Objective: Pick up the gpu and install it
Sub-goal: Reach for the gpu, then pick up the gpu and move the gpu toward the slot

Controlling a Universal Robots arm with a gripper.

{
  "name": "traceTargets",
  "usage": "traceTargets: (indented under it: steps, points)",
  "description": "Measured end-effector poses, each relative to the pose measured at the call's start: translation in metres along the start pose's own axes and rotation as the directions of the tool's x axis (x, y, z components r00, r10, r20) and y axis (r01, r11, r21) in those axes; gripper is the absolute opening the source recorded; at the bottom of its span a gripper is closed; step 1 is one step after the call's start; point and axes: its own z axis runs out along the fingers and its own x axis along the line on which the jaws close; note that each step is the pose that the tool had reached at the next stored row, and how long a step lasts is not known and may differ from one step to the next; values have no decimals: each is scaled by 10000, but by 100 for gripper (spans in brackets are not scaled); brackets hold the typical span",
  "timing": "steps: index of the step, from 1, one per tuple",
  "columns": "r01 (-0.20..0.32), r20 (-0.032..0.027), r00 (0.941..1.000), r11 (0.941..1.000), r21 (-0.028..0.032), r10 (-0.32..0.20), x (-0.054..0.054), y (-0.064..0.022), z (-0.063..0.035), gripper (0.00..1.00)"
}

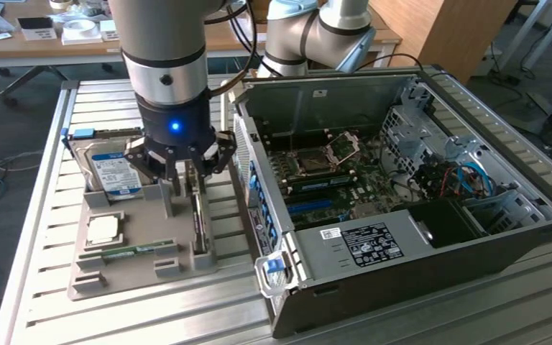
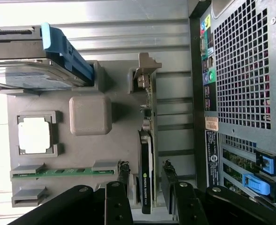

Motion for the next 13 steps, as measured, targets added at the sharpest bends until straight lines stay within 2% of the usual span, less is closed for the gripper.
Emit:
traceTargets:
  steps: [9,13]
  points:
    - [0,0,10000,10000,-3,0,-15,1,18,41]
    - [0,1,10000,10000,-4,0,-13,-3,76,41]
